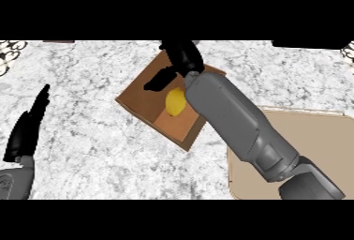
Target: Pick the lemon from the tray and place it in the cardboard box
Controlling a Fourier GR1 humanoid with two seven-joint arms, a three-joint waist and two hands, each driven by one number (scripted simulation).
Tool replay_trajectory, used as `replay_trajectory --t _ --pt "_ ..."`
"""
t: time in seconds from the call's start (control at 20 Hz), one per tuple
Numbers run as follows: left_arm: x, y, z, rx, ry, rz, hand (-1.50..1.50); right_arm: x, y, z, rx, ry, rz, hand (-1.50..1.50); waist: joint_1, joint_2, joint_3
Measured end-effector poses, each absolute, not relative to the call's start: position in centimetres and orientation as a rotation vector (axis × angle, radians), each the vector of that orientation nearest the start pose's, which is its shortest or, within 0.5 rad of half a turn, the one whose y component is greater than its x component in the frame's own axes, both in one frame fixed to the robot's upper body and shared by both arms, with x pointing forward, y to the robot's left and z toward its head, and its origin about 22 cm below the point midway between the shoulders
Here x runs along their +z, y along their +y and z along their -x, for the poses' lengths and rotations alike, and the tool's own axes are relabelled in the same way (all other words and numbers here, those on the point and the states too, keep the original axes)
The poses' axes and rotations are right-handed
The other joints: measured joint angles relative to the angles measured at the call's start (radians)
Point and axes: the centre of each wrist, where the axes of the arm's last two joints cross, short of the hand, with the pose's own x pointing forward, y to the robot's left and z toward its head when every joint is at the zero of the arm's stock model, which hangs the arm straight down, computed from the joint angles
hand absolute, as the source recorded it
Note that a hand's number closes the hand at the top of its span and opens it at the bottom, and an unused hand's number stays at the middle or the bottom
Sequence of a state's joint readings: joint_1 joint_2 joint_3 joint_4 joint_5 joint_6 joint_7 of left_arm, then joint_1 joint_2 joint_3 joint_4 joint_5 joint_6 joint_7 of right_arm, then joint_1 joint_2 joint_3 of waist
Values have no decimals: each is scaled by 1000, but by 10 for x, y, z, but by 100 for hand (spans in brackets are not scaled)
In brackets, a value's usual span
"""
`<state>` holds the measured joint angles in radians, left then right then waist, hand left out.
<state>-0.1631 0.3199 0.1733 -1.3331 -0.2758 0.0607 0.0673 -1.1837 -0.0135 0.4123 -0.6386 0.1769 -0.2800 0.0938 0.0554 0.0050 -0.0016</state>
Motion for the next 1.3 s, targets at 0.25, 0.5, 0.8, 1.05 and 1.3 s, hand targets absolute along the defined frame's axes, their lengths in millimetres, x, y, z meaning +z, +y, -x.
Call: replay_trajectory --t 0.25,0.5,0.8,1.05,1.3 --pt "25 351 -278 -235 -1393 -630 0 142 -26 -420 630 -1843 239 -150 -15 1 1" --pt "16 356 -268 -228 -1379 -633 0 148 -53 -431 485 -1881 161 -150 -33 -1 1" --pt "19 358 -262 -212 -1370 -636 0 148 -133 -448 379 -1872 142 -150 -46 -3 2" --pt "17 360 -261 -203 -1366 -646 0 151 -207 -450 340 -1858 184 -150 -55 -5 2" --pt "14 358 -259 -204 -1364 -653 0 152 -283 -440 352 -1847 207 -150 -56 -5 2"
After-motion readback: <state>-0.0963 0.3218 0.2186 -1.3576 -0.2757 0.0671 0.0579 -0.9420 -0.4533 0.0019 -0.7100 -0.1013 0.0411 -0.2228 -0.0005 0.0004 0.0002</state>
